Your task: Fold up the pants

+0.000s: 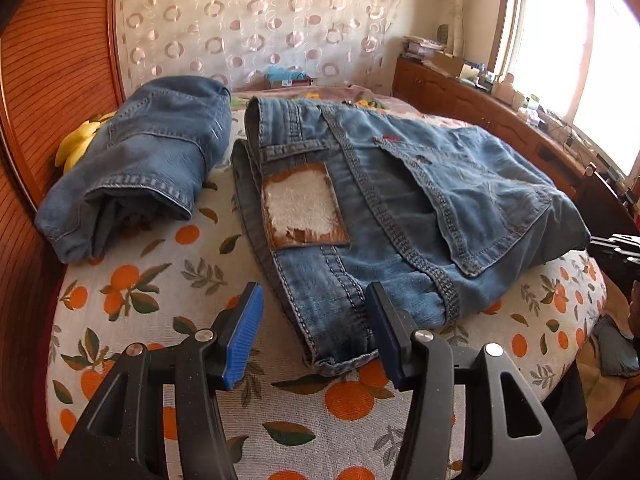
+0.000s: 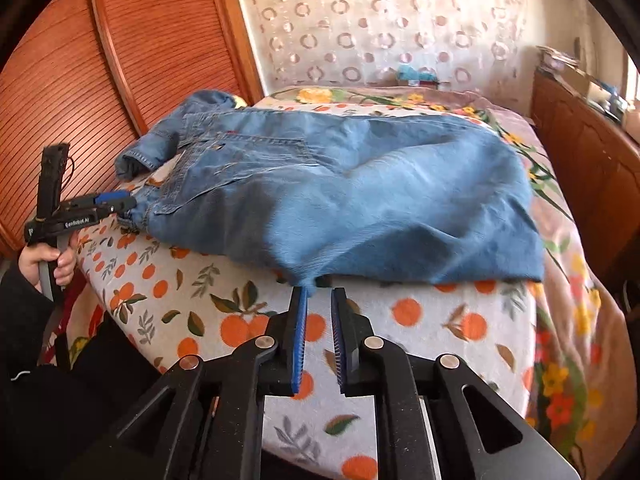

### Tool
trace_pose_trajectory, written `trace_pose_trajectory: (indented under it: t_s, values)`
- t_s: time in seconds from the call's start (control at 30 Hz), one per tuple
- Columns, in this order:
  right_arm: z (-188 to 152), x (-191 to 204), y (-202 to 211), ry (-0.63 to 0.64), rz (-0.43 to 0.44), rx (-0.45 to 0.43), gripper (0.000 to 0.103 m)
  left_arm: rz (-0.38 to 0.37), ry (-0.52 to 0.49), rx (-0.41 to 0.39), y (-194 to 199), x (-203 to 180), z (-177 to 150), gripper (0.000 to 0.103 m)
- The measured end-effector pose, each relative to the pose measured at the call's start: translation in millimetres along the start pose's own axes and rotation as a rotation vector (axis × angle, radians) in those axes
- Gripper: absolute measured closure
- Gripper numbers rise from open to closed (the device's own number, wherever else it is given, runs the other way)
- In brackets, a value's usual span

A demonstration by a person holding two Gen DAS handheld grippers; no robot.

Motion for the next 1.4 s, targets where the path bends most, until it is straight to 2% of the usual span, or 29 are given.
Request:
trace_pose_trajectory:
  t_s: [0.07, 0.13, 0.23, 0.33, 0.37, 0.47, 0.6, 0.7, 0.83, 0.9, 0.93, 1.0, 1.07, 1.1, 1.2, 1.27, 1.4]
  values:
    - [-3, -6, 5, -0.017, -0.016, -0.011, 0.089, -0.004, 0.002, 0.001, 0, 0, -3, 0.051]
    - [-5, -13, 7, -0.034, -0.045, -0.022, 0.088, -0.031, 0.009, 0.004, -1, 0, -4, 0.061]
    - [-11, -22, 6, -0.065, -0.07, -0.031, 0.086, -0.05, -0.005, 0.009, 2, -8, -7, 0.068]
    - [-19, -30, 0, -0.081, -0.098, -0.03, 0.086, -0.068, -0.025, 0.023, 0, -15, -13, 0.081]
    - [-20, -32, -1, -0.09, -0.103, -0.031, 0.086, -0.065, -0.036, 0.018, 2, -17, -12, 0.09]
    - [-22, -37, -2, -0.115, -0.107, -0.036, 0.086, -0.04, -0.036, -0.005, 11, -17, -6, 0.093]
    - [-22, -47, 3, -0.147, -0.121, -0.058, 0.086, -0.015, 0.02, -0.054, 34, 4, 2, 0.093]
    - [-22, -59, 10, -0.164, -0.139, -0.072, 0.086, -0.012, 0.025, -0.044, 34, 11, 0, 0.092]
    - [-20, -78, 14, -0.179, -0.181, -0.089, 0.082, 0.029, 0.014, -0.052, 31, 9, -2, 0.09]
    - [-19, -91, 14, -0.189, -0.208, -0.096, 0.069, 0.04, 0.015, -0.063, 35, 8, 0, 0.085]
    - [-18, -100, 14, -0.192, -0.227, -0.095, 0.068, 0.032, 0.018, -0.069, 37, 6, 3, 0.079]
    - [-16, -113, 10, -0.194, -0.257, -0.09, 0.067, 0.015, 0.017, -0.088, 43, 5, 3, 0.072]
    - [-15, -126, 5, -0.184, -0.283, -0.075, 0.067, 0.011, 0.01, -0.113, 50, 4, 7, 0.054]
    - [-14, -134, 1, -0.183, -0.296, -0.064, 0.067, 0.009, 0.007, -0.122, 52, 2, 9, 0.051]
    - [-12, -150, -11, -0.189, -0.299, -0.034, 0.066, -0.01, -0.004, -0.143, 55, -5, 17, 0.047]
    - [-9, -155, -20, -0.188, -0.297, -0.007, 0.066, -0.009, -0.016, -0.146, 53, -12, 21, 0.039]
    - [4, -161, -29, -0.198, -0.286, -0.018, 0.066, -0.022, -0.037, -0.155, 52, -26, 27, 0.038]
Point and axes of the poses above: each gripper's, at about its wrist camera, not at the fingertips, and y roughly against the way its jaws point, x to its left, z to its top, the point moved 9 cm from there along -y, roughly the way its jaws point, and after that the axes turned 1 degree about -z, right-handed, at the moved point
